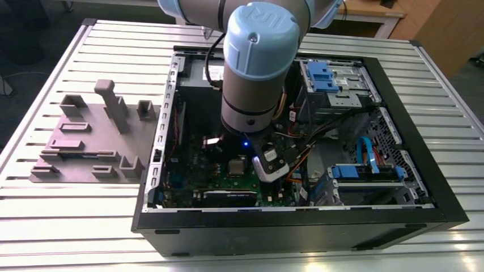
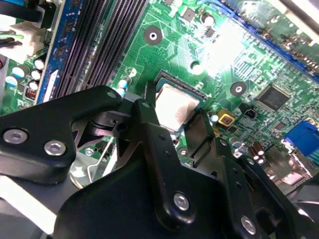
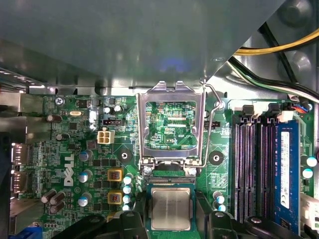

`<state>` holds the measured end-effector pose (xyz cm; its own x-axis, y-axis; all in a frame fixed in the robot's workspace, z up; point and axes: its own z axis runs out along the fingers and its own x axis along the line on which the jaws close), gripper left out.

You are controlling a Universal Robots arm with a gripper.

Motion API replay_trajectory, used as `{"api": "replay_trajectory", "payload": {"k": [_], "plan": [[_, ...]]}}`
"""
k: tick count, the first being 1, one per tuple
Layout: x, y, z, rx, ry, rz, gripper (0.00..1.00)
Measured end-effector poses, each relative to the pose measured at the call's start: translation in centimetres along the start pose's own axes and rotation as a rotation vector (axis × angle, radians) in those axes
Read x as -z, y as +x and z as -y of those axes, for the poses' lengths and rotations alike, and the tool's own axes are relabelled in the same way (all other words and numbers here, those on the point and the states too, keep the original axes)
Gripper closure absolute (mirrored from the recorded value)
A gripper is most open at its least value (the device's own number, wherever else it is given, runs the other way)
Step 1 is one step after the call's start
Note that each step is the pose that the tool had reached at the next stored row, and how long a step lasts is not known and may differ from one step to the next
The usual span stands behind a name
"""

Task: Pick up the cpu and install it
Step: 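Place the cpu into insertion slot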

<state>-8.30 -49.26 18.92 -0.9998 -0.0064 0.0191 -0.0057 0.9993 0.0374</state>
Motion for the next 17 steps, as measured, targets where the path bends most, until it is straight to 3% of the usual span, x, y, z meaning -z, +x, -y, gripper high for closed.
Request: {"api": "replay_trajectory", "payload": {"k": [13,14,17], "plan": [[-0.20,-0.01,-0.01,0.000,-0.0009,0.0017,0.52],[-0.20,-0.01,-0.01,0.000,-0.0006,0.0016,0.45],[-0.17,0.00,0.00,0.000,0.0001,0.0012,0.45]]}}
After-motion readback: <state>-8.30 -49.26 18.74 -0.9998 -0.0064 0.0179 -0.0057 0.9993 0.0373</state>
